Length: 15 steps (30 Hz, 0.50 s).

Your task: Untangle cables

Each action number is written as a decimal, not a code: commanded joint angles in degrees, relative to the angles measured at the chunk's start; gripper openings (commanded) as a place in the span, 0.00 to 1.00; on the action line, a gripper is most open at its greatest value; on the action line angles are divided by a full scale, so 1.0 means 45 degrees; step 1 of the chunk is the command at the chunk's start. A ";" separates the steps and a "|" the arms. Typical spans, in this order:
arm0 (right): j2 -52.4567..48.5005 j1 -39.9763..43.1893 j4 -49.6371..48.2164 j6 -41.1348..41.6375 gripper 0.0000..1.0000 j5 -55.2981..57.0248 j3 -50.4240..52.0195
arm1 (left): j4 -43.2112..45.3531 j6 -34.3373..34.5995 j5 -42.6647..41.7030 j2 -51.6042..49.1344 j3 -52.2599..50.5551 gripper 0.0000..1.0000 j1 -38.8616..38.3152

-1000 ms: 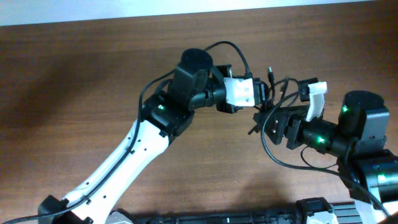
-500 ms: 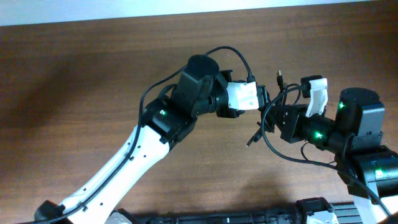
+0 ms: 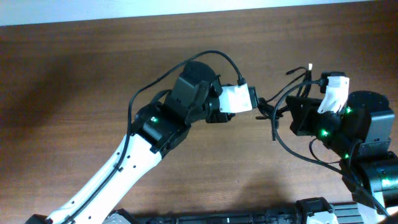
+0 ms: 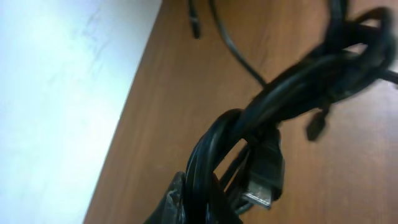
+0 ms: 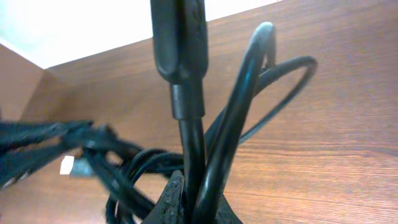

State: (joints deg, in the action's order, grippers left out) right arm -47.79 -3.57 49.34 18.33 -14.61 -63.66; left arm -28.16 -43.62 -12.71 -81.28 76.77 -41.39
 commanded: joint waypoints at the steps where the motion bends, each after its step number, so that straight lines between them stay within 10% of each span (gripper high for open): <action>1: 0.0267 0.0146 -0.0257 0.0049 0.04 0.2429 -0.0500 | -0.0491 -0.0121 -0.0296 0.0321 0.0189 0.00 0.0311; 11: 0.0267 0.0146 0.0500 0.0029 0.61 0.2346 -0.0500 | 0.0160 0.4206 0.1753 0.0359 0.0189 0.00 0.0325; 15: 0.0267 0.0146 0.0908 -0.1783 0.67 0.0437 -0.0500 | 0.0675 0.4930 0.1739 0.0379 0.0194 0.00 0.0325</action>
State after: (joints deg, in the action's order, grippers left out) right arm -46.85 -3.29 52.73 17.15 -5.82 -64.86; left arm -26.70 -28.97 -6.70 -81.10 76.82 -40.10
